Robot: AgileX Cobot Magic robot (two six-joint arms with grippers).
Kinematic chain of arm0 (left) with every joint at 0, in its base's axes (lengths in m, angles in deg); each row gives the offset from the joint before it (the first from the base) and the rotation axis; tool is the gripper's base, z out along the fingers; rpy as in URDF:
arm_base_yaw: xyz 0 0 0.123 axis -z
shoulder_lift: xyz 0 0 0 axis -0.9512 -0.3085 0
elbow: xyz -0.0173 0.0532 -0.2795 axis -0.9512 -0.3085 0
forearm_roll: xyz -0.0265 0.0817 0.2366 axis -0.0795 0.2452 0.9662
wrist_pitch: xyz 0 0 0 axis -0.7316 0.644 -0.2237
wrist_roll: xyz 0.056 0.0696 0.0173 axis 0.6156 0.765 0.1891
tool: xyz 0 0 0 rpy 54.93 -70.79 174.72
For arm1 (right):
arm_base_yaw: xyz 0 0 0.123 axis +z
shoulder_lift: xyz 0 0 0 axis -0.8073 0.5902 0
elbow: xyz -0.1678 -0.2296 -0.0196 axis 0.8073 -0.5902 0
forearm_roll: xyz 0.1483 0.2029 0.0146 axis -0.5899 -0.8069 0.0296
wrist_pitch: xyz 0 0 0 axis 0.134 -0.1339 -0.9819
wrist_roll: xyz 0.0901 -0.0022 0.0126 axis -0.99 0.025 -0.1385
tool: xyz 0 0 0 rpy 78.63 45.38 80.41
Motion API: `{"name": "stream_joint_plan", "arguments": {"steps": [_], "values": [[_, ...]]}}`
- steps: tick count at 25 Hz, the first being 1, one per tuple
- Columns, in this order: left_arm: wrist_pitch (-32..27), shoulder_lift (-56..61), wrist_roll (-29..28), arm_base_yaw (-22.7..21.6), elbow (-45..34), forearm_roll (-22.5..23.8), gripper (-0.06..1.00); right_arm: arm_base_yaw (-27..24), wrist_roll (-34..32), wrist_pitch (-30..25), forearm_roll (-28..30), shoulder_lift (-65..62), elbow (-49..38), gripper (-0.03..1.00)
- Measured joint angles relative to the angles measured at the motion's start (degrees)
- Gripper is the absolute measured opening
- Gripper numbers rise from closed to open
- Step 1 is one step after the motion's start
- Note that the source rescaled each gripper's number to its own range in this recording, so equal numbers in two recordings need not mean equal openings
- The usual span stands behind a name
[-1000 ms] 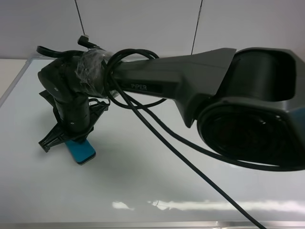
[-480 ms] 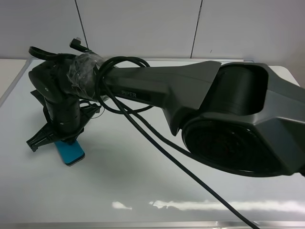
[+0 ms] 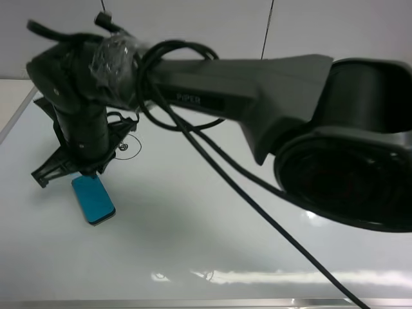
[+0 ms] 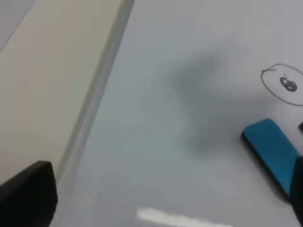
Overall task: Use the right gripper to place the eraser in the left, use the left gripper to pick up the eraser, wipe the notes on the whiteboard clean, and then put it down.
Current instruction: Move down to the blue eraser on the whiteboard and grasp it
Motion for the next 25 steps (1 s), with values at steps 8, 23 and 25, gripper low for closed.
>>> {"name": "stream_joint_plan", "arguments": {"steps": [8,23,25], "values": [[0.0,0.0,0.0,0.0,0.0,0.0,1.0,-4.98,-0.72,-3.17,3.65,-9.02,0.0,0.8],[0.0,0.0,0.0,0.0,0.0,0.0,1.0,-23.93,7.68,-10.99,3.23,-31.23,0.0,0.82],[0.0,0.0,0.0,0.0,0.0,0.0,1.0,-25.42,7.68,-11.05,3.23,-34.95,0.0,0.82]]}}
